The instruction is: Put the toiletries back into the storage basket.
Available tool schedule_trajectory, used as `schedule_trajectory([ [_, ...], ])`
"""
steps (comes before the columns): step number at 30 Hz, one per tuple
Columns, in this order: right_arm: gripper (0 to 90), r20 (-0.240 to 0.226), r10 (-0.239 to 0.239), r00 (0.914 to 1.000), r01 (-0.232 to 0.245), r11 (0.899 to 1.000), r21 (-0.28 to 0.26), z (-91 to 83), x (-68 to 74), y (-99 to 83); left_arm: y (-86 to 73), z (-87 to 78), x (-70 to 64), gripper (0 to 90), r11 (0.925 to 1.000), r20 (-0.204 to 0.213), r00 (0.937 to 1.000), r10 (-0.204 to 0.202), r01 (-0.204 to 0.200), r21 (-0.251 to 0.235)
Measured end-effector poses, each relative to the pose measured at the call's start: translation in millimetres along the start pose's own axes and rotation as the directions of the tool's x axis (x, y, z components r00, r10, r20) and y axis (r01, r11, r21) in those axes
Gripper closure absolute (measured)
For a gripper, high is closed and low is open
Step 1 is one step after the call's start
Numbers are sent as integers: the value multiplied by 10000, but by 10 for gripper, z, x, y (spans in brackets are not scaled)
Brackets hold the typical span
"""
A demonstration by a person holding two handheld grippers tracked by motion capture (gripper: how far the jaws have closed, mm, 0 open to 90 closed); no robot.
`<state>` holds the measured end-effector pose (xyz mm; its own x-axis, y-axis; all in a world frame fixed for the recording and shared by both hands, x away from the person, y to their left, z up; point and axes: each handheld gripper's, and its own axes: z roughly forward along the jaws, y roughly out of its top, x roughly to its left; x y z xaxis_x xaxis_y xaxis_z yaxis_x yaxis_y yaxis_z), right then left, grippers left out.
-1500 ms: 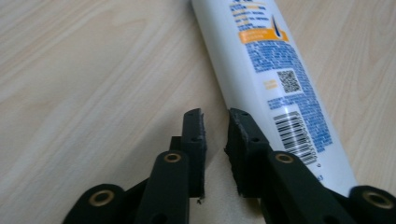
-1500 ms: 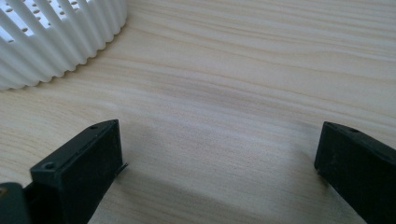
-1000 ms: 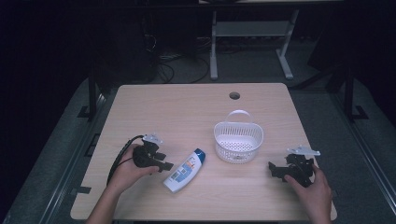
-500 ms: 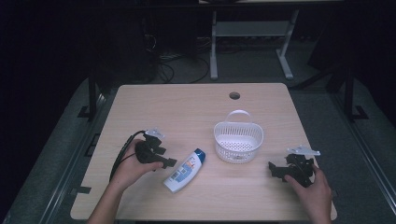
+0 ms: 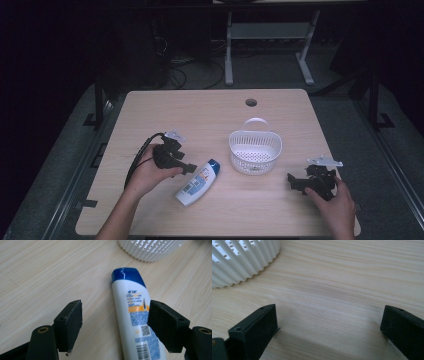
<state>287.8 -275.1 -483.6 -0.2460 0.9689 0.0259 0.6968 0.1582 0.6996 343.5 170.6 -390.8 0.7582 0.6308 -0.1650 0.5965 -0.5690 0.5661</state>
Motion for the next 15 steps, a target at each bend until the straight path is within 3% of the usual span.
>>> schedule_trajectory([
  [7, 4, 0, 3, 10000, -3, 10000, 1, 0, 0, 0, 102, 100, -89, 267, 9996, 121, 9998, 144, -147, 248],
  [9, 4, 0, 1, 10000, -1, 10000, -1, 0, 0, 0, 141, 157, -114, 267, 9982, 110, 9996, 269, -275, 537],
  [15, 5, 3, 2, 10000, -2, 10000, 0, 0, 0, 0, 196, 280, -158, 259, 9967, 107, 9999, 105, -114, 800],
])
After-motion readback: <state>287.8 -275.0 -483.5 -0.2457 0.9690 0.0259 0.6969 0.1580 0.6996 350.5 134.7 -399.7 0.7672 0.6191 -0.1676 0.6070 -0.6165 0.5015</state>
